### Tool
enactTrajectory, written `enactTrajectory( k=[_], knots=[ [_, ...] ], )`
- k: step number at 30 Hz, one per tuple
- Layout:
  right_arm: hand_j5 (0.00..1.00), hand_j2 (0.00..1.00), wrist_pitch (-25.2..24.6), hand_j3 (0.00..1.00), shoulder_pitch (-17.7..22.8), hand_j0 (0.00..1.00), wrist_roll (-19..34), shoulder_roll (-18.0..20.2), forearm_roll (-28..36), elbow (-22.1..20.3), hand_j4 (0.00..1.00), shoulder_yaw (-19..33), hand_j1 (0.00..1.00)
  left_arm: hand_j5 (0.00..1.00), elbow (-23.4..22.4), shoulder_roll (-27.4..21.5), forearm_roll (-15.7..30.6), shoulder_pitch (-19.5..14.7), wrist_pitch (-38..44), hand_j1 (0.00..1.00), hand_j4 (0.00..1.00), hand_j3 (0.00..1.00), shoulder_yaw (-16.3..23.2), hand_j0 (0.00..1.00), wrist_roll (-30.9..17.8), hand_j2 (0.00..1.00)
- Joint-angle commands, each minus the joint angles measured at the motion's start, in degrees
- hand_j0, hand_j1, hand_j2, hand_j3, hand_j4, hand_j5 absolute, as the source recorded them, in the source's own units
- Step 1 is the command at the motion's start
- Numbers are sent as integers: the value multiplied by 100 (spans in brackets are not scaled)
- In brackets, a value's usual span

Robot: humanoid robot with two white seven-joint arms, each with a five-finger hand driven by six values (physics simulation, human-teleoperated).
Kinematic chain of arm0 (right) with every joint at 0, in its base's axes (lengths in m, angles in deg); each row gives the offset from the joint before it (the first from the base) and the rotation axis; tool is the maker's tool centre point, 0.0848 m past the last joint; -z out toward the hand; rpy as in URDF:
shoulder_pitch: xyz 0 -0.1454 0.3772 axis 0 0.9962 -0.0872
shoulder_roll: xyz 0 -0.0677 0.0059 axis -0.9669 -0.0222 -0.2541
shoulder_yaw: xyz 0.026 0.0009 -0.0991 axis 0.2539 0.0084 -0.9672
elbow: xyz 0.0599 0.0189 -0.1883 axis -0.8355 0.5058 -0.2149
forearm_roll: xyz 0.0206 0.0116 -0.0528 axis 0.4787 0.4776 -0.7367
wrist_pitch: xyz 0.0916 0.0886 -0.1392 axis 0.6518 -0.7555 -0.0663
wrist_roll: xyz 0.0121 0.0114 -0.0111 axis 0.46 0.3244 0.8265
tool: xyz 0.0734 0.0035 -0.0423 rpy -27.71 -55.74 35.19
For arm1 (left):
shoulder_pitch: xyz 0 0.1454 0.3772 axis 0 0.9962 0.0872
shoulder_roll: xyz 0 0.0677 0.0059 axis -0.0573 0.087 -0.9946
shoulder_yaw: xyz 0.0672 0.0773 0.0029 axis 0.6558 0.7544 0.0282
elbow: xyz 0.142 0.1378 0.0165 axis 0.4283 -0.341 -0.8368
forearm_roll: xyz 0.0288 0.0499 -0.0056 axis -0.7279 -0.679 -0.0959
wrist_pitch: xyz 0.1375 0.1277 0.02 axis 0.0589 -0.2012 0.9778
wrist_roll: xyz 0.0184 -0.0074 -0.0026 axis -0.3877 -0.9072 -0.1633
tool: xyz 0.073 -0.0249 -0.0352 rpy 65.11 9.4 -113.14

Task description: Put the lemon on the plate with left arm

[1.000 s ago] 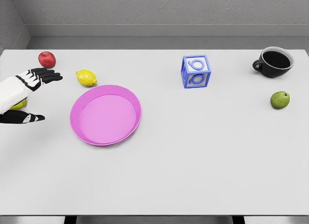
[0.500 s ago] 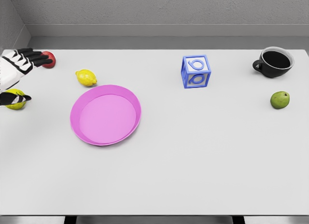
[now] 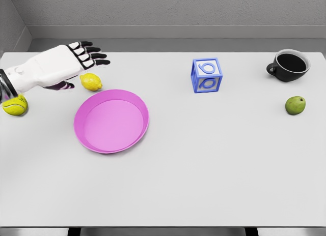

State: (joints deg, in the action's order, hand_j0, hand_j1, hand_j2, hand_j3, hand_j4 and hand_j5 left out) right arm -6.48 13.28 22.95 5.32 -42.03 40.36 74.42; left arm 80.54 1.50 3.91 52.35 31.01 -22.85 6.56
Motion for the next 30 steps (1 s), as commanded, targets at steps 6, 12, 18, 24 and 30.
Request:
enactTrajectory(
  k=[6,12,18,24,30],
  knots=[
    [100,100,0,100,0,100,0,0,3,0,100,1,100,100,-2052,613,-498,-492,3,100,100,100,621,100,-6,100],
    [100,100,0,100,0,100,0,0,3,0,100,1,100,100,-2552,788,-594,-598,3,100,100,100,630,100,-6,100],
    [100,100,0,100,0,100,0,0,3,0,100,1,100,100,-3106,1518,-1210,-914,3,100,100,100,665,100,-6,100],
    [100,100,0,100,0,100,0,0,3,0,100,1,100,100,-3370,1606,-1254,-993,3,100,100,100,657,100,-6,100],
    [100,100,0,100,0,100,0,0,3,0,100,1,100,100,-3695,1808,-1456,-1081,3,100,100,100,657,100,-6,100]
  ],
)
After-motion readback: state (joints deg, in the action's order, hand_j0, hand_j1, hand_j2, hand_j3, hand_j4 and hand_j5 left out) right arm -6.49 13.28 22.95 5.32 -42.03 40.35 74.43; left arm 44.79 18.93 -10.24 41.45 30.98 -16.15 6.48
